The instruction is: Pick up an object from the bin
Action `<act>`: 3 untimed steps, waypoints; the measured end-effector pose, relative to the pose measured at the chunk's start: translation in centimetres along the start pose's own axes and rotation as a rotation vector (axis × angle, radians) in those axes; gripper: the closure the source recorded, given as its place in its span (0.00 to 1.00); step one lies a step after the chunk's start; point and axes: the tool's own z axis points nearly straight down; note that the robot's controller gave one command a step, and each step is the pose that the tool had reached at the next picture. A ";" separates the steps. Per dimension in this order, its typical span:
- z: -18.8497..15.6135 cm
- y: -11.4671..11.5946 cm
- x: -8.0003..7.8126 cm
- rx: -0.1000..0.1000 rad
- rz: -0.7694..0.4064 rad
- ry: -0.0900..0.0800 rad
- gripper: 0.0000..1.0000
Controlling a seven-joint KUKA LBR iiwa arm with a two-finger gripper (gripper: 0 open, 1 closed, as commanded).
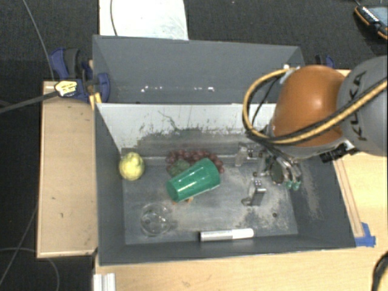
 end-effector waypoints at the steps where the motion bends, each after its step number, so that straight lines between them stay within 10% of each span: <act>1: -0.3 0.0 -0.2 0.000 0.001 -0.007 0.00; 2: 11.9 8.1 -3.6 0.000 -0.172 -0.010 0.00; 3: 2.9 9.5 -2.8 0.002 -0.226 -0.017 0.00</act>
Offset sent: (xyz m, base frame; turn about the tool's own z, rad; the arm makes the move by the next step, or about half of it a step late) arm 0.0329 0.0805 -0.1205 -0.1698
